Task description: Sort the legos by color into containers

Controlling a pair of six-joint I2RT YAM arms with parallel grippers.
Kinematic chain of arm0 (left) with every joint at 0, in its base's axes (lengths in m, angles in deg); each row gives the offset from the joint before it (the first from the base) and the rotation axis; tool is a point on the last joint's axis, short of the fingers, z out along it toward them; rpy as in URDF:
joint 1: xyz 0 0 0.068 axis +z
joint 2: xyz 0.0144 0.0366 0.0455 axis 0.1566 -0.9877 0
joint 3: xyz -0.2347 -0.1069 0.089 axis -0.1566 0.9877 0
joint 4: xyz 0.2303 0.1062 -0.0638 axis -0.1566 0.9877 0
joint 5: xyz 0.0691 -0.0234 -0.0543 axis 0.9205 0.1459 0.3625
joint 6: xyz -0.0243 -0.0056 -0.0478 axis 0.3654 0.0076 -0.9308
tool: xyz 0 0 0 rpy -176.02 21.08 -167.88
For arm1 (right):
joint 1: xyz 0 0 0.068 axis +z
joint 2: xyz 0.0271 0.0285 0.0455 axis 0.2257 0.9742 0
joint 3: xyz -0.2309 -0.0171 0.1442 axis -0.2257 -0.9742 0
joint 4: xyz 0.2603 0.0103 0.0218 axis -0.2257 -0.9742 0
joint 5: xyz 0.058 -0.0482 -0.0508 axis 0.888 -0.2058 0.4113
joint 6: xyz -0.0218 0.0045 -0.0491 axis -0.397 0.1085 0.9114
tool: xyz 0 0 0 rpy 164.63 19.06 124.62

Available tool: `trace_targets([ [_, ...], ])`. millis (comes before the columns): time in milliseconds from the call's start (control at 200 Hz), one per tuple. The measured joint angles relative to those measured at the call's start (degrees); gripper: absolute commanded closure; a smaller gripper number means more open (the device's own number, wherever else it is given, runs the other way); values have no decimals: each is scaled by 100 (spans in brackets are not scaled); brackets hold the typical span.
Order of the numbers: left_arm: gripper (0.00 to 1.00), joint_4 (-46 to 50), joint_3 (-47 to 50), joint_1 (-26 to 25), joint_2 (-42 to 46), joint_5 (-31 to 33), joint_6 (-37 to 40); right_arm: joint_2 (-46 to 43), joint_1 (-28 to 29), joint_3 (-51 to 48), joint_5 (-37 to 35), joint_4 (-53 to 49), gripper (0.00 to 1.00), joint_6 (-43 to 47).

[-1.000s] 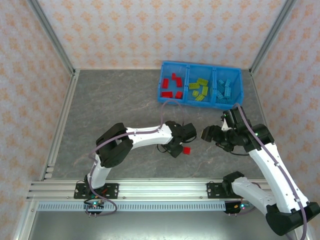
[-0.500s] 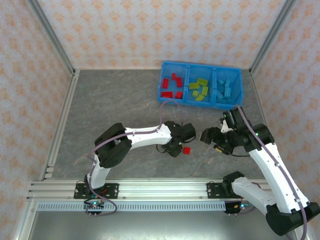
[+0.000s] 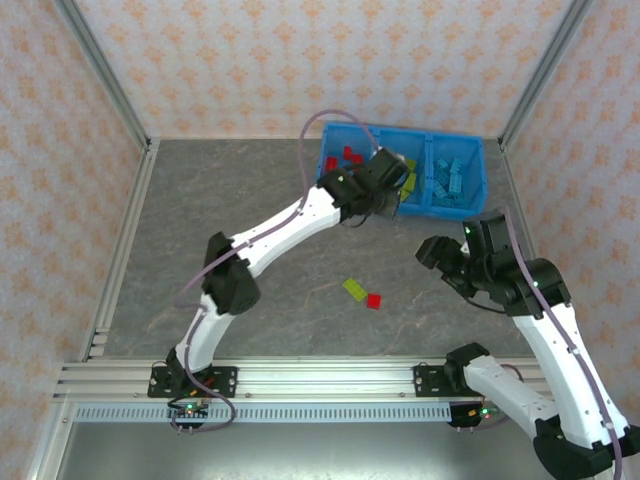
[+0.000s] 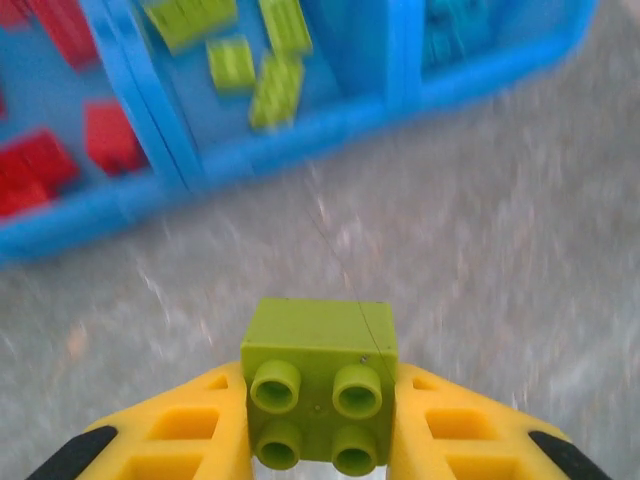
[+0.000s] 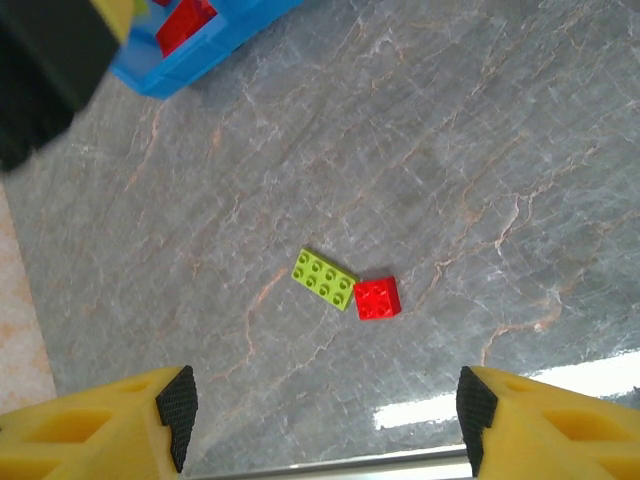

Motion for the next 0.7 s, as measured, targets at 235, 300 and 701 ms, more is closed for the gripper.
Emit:
trace_targets([
  [235, 67, -103, -1867, 310, -1910, 142, -162, 109, 0, 33, -140, 44, 29, -103],
  [300, 60, -280, -1862, 356, -2050, 120, -173, 66, 0, 33, -144, 42, 29, -131],
  [701, 36, -960, -1923, 367, -1821, 275, -295, 90, 0, 20, -105, 37, 28, -63],
])
